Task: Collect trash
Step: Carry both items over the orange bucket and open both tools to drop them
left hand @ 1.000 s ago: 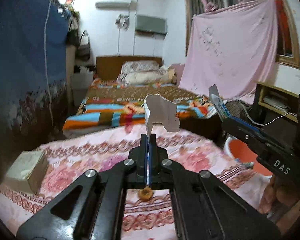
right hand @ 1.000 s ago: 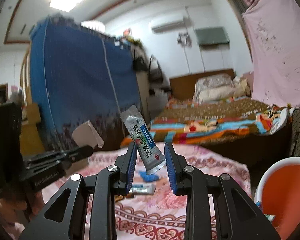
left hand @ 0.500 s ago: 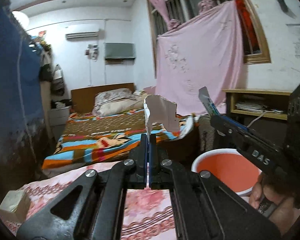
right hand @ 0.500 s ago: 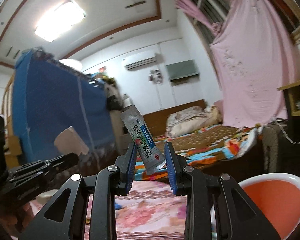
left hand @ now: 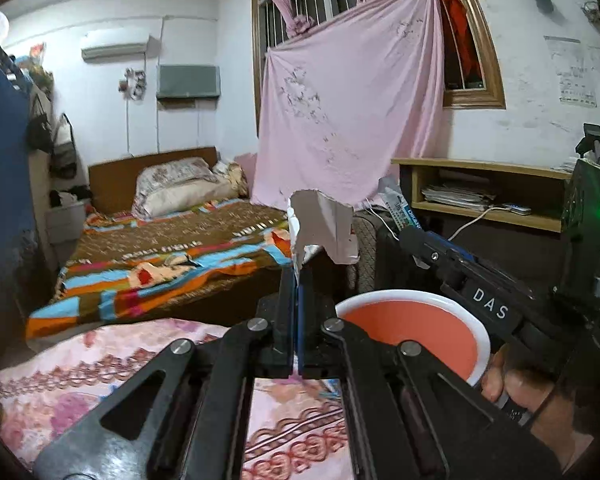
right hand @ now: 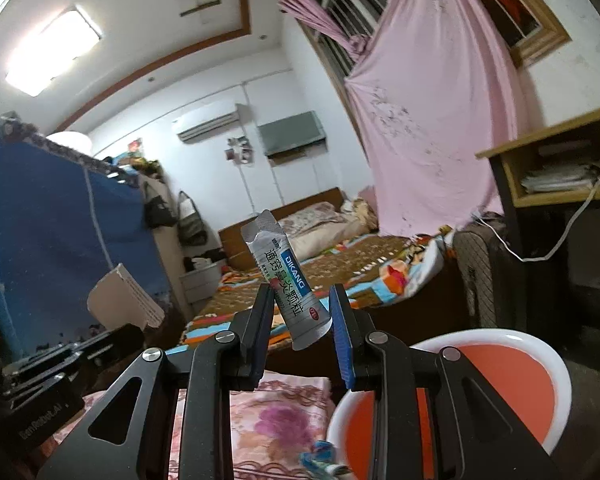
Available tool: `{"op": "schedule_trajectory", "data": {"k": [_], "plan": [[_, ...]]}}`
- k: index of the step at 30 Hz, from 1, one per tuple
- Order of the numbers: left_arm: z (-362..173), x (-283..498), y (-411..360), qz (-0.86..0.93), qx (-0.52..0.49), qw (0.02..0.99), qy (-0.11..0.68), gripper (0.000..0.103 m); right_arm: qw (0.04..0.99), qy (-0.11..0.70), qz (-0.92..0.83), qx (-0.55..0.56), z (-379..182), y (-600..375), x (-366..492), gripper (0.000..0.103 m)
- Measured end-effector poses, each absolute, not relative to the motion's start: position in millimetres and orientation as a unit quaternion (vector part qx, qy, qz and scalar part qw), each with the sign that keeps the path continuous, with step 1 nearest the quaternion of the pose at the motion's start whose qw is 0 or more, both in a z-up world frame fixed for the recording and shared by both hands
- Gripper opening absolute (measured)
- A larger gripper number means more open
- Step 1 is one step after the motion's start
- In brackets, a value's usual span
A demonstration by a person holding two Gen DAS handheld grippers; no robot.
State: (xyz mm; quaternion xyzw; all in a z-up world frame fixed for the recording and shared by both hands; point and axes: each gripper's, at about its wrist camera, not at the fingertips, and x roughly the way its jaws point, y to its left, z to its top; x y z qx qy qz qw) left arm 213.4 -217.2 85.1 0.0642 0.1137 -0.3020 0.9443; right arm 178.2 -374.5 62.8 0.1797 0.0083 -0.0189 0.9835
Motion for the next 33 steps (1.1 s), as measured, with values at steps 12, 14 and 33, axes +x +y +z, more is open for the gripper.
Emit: {"op": "schedule_trajectory", "data": {"k": [12,14,33], "plan": [[57,244,-264,-0.343,0.050,0.909,0.230,0.000,0.971,0.064,-0.071,0.220,46,-400,187,0.028],[54,248,-267,-0.346,0.044,0.905,0.244,0.000,0.969,0.070,-0.077,0.226,45,-403,188,0.028],[52,258,-261,-0.332,0.007,0.902,0.275,0.011,0.963,0.085,-0.094,0.238,42,-406,185,0.041]]}}
